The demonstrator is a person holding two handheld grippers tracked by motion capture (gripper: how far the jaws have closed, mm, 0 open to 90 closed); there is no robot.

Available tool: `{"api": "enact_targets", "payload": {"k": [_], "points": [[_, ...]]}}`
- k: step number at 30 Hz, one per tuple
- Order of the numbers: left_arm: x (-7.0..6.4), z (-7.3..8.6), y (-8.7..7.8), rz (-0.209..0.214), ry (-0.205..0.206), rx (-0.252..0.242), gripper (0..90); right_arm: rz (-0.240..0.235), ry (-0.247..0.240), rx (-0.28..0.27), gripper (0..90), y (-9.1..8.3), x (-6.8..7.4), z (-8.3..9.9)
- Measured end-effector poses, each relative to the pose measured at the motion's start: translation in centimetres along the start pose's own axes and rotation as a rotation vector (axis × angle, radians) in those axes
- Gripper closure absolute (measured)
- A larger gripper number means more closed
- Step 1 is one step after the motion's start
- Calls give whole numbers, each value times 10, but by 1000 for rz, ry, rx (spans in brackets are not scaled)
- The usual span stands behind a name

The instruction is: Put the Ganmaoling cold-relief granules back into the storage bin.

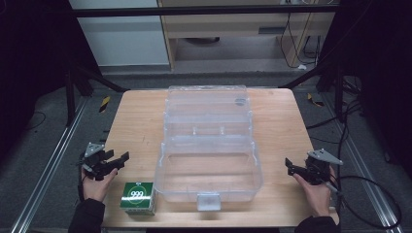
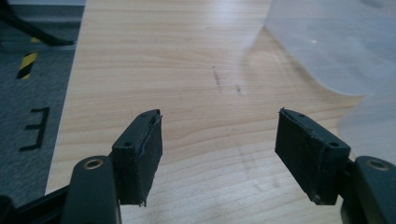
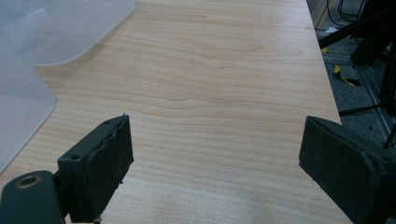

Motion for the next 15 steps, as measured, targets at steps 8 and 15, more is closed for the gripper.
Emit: {"api": "enact_targets", "payload": {"k": [8, 15], "points": [[-15, -19, -22, 107, 89, -6, 268, 5, -30, 3, 98, -2, 2, 0], [-25, -29, -35, 177, 192, 44, 259, 16, -29, 4, 98, -6, 1, 2]]}}
Point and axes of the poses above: each handheld gripper's, and its own axes: y roughly forward along the jaws, z roughly out of its underside, x roughly to its left, the point moved 5 cm from there along y, roughly forward along the jaws, and after that the axes turned 13 degrees about -y, right-handed, at the moved point
